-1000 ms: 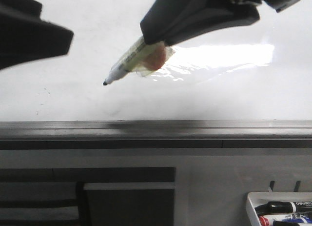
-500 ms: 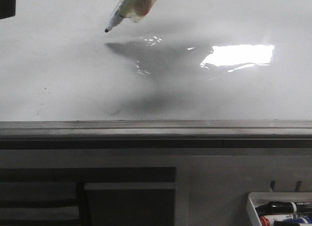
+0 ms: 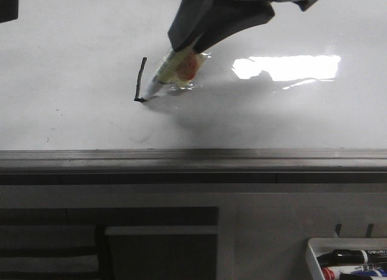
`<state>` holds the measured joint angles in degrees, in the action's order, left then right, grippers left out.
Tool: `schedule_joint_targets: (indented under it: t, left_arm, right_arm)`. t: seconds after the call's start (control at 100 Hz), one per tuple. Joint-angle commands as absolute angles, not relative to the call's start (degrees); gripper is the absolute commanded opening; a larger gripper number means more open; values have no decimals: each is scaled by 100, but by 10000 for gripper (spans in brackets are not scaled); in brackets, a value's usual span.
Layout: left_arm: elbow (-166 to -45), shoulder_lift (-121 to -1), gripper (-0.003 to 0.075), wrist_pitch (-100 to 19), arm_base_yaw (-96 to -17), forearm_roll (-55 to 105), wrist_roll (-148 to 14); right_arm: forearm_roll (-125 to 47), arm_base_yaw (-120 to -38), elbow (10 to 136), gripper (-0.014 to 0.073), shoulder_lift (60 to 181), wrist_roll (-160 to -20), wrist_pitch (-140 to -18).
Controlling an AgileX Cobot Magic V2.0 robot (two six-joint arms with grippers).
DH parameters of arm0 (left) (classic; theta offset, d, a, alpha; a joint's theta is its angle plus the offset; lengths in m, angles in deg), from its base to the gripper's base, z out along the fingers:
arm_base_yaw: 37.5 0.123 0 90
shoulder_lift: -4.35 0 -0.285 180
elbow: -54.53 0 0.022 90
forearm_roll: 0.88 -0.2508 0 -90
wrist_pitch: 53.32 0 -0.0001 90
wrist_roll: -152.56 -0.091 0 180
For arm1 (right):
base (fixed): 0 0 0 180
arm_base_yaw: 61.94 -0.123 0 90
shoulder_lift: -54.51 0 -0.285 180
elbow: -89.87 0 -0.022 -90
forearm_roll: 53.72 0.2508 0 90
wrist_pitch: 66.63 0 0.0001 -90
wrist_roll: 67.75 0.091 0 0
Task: Write number 5 on whiteboard
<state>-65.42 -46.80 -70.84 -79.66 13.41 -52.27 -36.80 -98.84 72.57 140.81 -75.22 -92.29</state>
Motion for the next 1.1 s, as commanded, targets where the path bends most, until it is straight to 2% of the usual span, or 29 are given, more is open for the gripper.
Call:
schedule_joint_targets:
  t: [0.0,0.28,0.45,0.64,1.09]
  left_arm:
    - [-6692,-4636,363,-7549,-7959,1369,-5197]
    - [-6692,-4636,363,-7620,-7959,1369,-5197]
    - [-6692,-4636,363,-7630,-7959,1369,-5197]
    - [-6692,-4636,363,-7620,-7959,1369,-5197]
    - [-6692,-4636,363,-7630,-7959,1369,-5197]
  right_arm:
    - [-3836,-9729,7258,-61,13822,-7592,-9068]
    - [-3773,-10279,7455,-61,14266,-7561,-8367]
    - [-3750,-10293,7709,-61,13942,-7557,-8970]
    - [-3962,-10132,7709,-61,13655,-7567,-8548]
    - [-3935,-9933,7709,-61,14007,-7567,-8281]
